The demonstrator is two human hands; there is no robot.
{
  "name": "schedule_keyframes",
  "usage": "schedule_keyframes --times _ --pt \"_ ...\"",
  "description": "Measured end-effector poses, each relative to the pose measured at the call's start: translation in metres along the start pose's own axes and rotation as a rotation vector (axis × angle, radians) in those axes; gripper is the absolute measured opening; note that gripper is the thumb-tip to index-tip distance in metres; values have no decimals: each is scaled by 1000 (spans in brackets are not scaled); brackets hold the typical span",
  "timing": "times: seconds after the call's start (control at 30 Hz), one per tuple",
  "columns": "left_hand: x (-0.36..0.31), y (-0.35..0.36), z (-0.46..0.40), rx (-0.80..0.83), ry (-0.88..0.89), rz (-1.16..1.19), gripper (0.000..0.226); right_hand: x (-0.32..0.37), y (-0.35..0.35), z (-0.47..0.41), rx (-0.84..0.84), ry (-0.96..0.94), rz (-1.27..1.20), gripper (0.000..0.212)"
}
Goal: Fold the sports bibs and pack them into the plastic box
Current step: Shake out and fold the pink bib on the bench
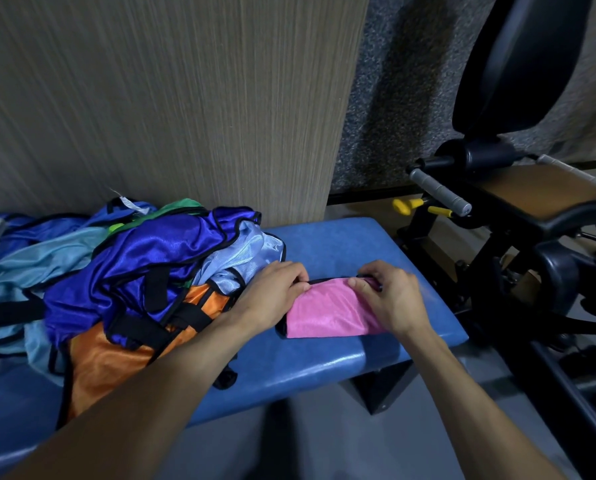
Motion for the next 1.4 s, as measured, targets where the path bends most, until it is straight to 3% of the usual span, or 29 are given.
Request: schedule_keyframes --times 0.17,0.6,0.93,1.17,1.4 --pt "0 1 1 3 -22 -10 11 -7 -3 3 11 83 9 36" --pt "-4 2 2 14 -28 -68 13 -9 1 13 67 52 -203 7" --pt "5 -1 0 -29 -218 92 11 -11 16 6 36 191 -71 30" --pt "13 5 -1 -20 -287 96 15 -13 21 0 45 280 105 29" --pt "15 8 -16 119 -391 62 17 -10 15 0 109 333 287 34"
Point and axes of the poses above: each hand's wrist, its own z-axis away from the middle knuckle, its own y-axis out of the palm, x = y × z, the point moved 6 cm from there along -z, towards the middle knuckle, and after that the axes turned 6 degrees about -y, right-handed, at the moved point
